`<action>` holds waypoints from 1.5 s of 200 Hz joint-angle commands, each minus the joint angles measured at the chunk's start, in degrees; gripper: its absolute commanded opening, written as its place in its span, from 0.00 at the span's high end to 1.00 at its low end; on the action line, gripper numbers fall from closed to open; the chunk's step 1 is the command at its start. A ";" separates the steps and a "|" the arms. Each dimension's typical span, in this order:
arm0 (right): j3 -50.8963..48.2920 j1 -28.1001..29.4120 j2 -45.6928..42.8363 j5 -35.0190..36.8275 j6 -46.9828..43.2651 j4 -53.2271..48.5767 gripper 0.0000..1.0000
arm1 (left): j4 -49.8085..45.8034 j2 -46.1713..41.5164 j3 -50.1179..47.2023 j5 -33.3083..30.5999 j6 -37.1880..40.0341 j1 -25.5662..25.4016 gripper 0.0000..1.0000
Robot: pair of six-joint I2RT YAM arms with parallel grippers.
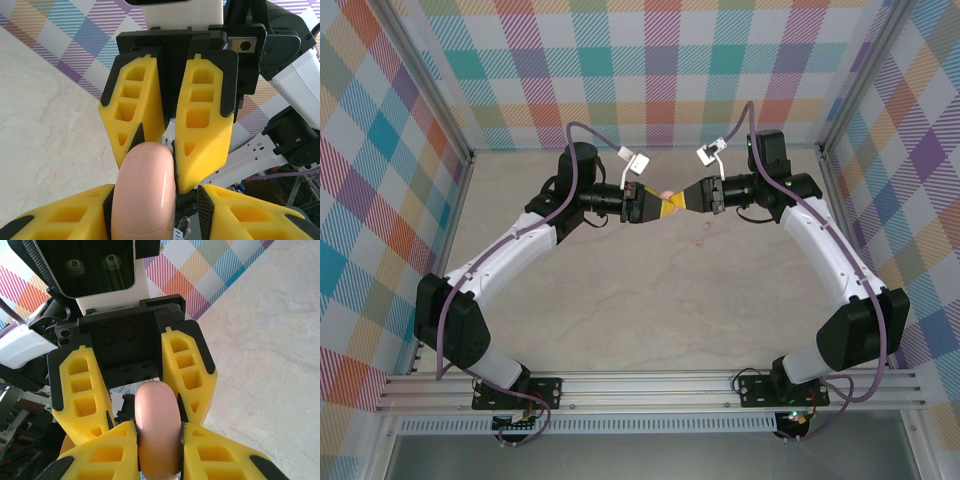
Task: Insert wireless bluetooth earbuds into charging case
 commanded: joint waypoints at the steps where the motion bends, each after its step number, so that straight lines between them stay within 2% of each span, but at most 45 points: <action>1: 1.62 0.47 0.24 -1.46 -0.15 0.87 0.78 | -0.88 -0.32 2.01 1.56 1.46 -0.57 0.53; 58: 1.61 0.46 0.15 -1.28 -0.17 0.68 0.78 | -1.29 -0.16 2.21 1.39 1.71 -0.61 0.51; 119: 1.64 0.43 -0.02 -1.34 0.02 0.51 0.77 | -1.65 -0.24 2.25 1.43 1.69 -0.70 0.60; 147: 1.62 0.52 0.06 -1.94 -1.06 -1.15 0.76 | -1.11 -0.51 2.35 1.06 1.35 -0.79 0.62; 174: 0.97 0.72 -0.35 -2.49 -1.16 -1.76 0.75 | -0.87 -0.49 2.56 0.87 1.17 -0.96 0.67; 210: 0.30 1.00 -1.64 -1.97 -1.88 -2.64 0.73 | -0.91 -0.40 2.62 -0.05 1.01 -1.14 0.81; 230: 0.55 1.13 -2.43 0.30 -2.11 -3.86 0.70 | -2.47 -0.44 3.29 -1.40 2.58 -1.13 0.82; 254: 0.21 1.44 -4.88 6.91 -1.88 -4.85 0.60 | -3.48 -1.73 2.52 -5.05 7.57 -1.30 0.84; 280: -0.05 1.57 -7.85 14.26 -2.35 -6.62 0.53 | 3.39 -4.58 -2.56 -10.26 12.15 -1.40 0.88; 300: -0.03 1.84 -9.24 17.01 -3.57 -8.33 0.51 | 8.37 -6.33 -5.89 -10.53 16.12 -1.40 0.86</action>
